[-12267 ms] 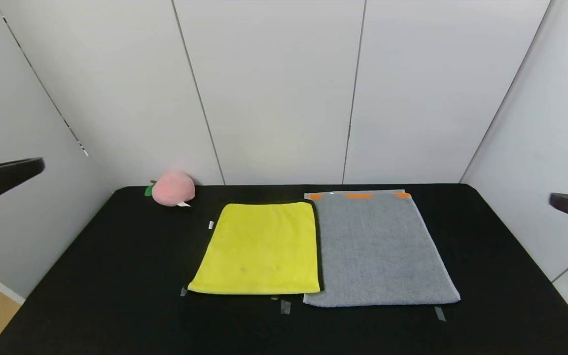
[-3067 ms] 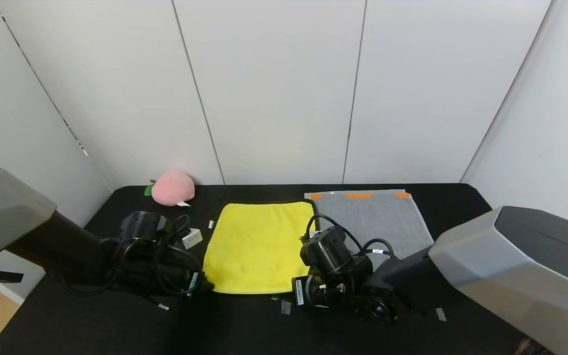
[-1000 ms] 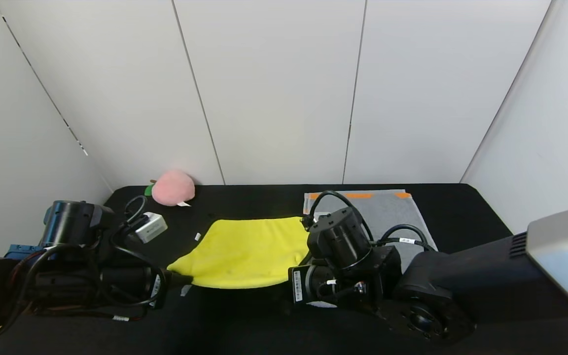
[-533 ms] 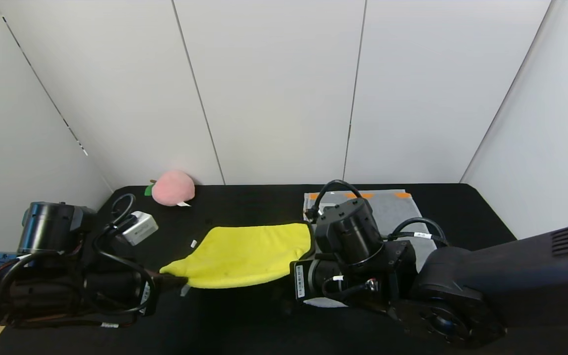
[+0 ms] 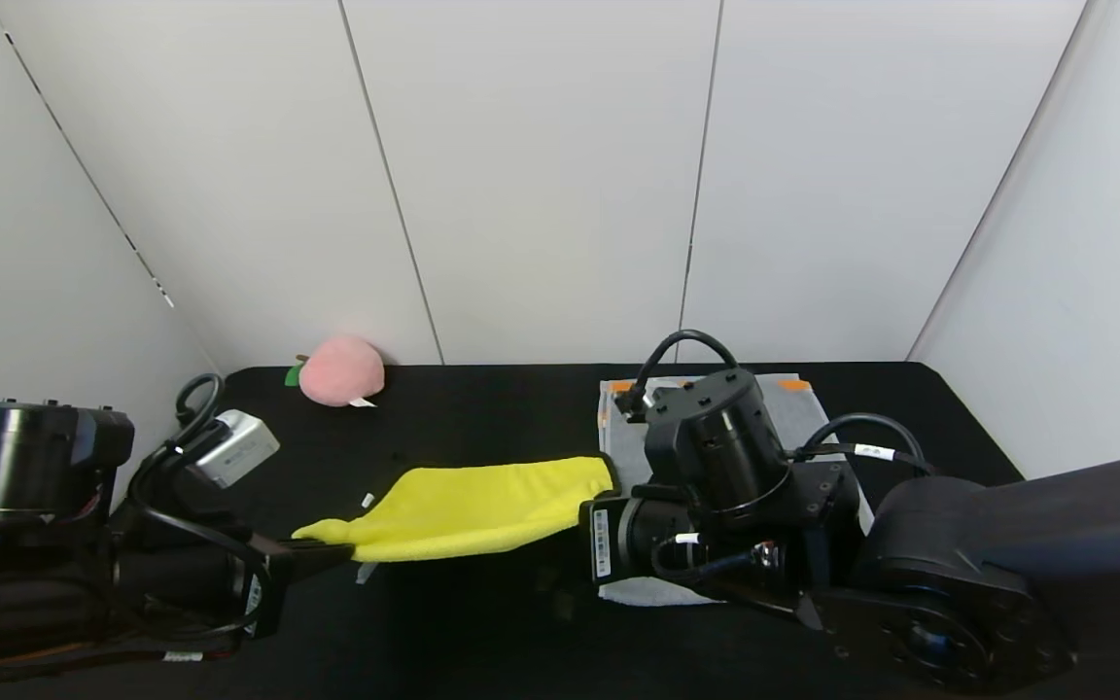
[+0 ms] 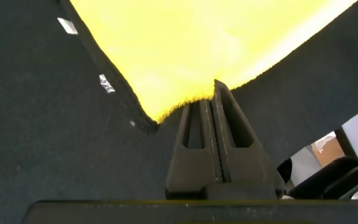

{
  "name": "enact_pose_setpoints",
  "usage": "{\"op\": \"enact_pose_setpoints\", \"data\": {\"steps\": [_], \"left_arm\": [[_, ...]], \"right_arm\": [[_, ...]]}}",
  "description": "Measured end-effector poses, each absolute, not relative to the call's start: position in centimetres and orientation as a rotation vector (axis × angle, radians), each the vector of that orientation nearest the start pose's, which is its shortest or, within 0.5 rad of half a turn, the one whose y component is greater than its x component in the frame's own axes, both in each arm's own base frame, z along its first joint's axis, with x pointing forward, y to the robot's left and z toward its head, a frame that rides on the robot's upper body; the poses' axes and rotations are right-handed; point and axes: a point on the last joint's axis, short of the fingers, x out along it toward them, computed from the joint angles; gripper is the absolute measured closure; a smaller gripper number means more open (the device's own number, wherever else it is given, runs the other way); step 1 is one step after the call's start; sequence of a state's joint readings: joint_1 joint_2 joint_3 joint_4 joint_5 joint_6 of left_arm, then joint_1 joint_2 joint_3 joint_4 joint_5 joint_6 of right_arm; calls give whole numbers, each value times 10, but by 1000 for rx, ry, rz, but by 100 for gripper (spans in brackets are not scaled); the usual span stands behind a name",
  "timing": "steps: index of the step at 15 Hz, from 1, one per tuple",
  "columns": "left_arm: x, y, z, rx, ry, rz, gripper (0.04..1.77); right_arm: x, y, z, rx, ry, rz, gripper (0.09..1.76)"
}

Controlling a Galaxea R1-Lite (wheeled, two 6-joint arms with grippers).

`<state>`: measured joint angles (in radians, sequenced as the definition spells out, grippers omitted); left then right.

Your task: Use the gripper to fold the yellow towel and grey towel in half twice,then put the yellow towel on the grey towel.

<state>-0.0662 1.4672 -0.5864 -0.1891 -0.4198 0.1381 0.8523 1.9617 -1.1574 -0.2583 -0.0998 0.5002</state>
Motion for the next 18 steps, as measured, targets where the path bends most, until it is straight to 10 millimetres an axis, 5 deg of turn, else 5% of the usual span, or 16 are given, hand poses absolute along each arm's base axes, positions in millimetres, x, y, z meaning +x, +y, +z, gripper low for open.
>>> {"op": "enact_pose_setpoints", "data": {"steps": [7, 18], "left_arm": [[217, -25, 143, 13, 669, -521, 171], [258, -27, 122, 12, 675, -508, 171]], "right_arm": [[252, 282, 147, 209, 669, 582, 172], [282, 290, 121, 208, 700, 541, 172]]}}
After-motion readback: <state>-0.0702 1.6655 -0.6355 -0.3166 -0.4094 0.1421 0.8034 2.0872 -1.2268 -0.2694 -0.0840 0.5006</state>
